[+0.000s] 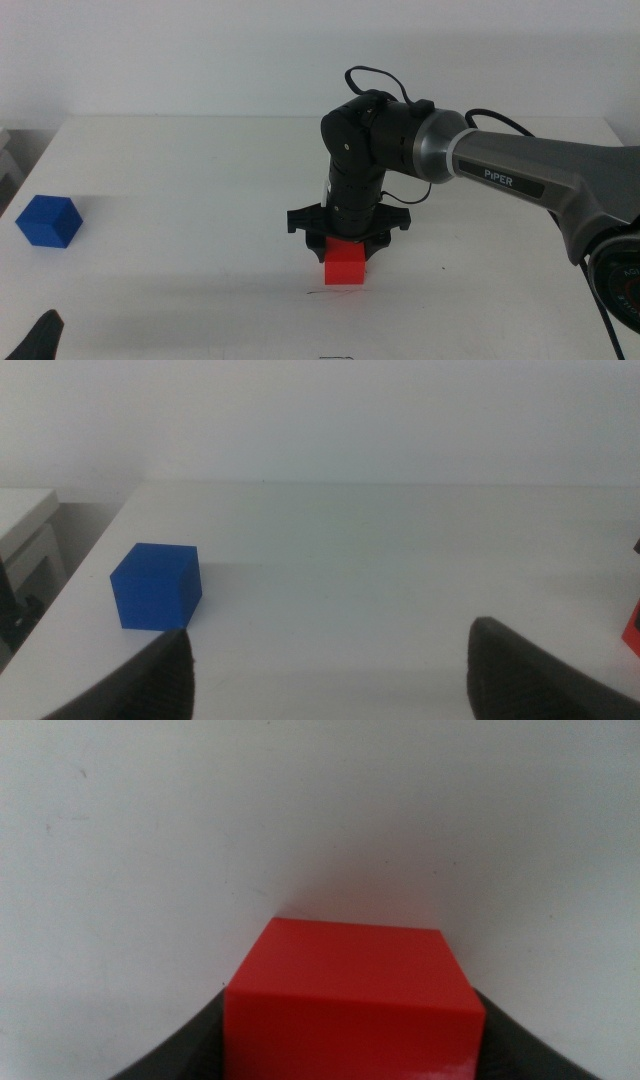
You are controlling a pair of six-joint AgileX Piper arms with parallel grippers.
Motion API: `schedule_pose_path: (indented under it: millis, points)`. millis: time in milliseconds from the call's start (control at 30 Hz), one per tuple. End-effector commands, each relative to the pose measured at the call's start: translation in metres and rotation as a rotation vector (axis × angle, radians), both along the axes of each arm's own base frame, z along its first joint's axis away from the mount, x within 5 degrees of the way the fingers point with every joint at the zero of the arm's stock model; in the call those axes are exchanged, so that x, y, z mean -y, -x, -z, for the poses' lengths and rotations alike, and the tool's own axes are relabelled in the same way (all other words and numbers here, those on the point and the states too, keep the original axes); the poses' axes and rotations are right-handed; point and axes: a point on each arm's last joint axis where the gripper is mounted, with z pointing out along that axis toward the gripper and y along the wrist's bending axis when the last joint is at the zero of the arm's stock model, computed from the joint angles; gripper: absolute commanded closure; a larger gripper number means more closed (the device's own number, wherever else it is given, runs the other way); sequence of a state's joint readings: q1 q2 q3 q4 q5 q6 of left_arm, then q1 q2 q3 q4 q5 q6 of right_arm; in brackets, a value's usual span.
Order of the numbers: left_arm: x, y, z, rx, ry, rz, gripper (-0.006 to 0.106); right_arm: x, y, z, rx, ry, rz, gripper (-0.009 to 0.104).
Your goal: Stack red cubes first, then green, then blue cubes in a specific spot.
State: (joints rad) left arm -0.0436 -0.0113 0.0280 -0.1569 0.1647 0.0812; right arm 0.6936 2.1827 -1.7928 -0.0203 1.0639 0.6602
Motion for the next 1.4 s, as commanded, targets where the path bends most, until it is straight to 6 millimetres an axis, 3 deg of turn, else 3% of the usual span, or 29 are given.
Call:
schedule_pose_path:
  millis: [0, 200, 433, 567, 800, 867, 1133, 1367]
  points:
    - [-0.001, 0.002, -0.009, 0.1, 0.019, -0.008, 0.007, 0.0, 0.0, -0.032, 0.077, -0.048, -0.007, 0.043]
    - [-0.001, 0.002, -0.009, 0.1, 0.019, -0.008, 0.007, 0.001, 0.0, -0.035, 0.084, -0.046, -0.016, 0.017]
    - [-0.001, 0.002, -0.009, 0.1, 0.019, -0.008, 0.007, 0.008, 0.006, -0.057, 0.097, -0.046, -0.032, 0.013]
    - [-0.001, 0.002, -0.009, 0.1, 0.019, -0.008, 0.007, 0.017, 0.014, -0.082, 0.121, -0.035, -0.041, 0.013]
    - [-0.001, 0.002, -0.009, 0.1, 0.019, -0.008, 0.007, 0.04, 0.034, -0.145, 0.256, -0.054, -0.096, 0.013]
    - [-0.001, 0.002, -0.009, 0.1, 0.019, -0.008, 0.007, 0.055, 0.038, -0.162, 0.273, -0.048, -0.11, 0.013]
    - [-0.001, 0.002, -0.009, 0.1, 0.019, -0.008, 0.007, 0.158, 0.039, -0.223, 0.36, -0.029, -0.019, 0.013]
    - [-0.001, 0.002, -0.009, 0.1, 0.019, -0.008, 0.007, 0.234, 0.054, -0.253, 0.437, -0.061, 0.084, 0.013]
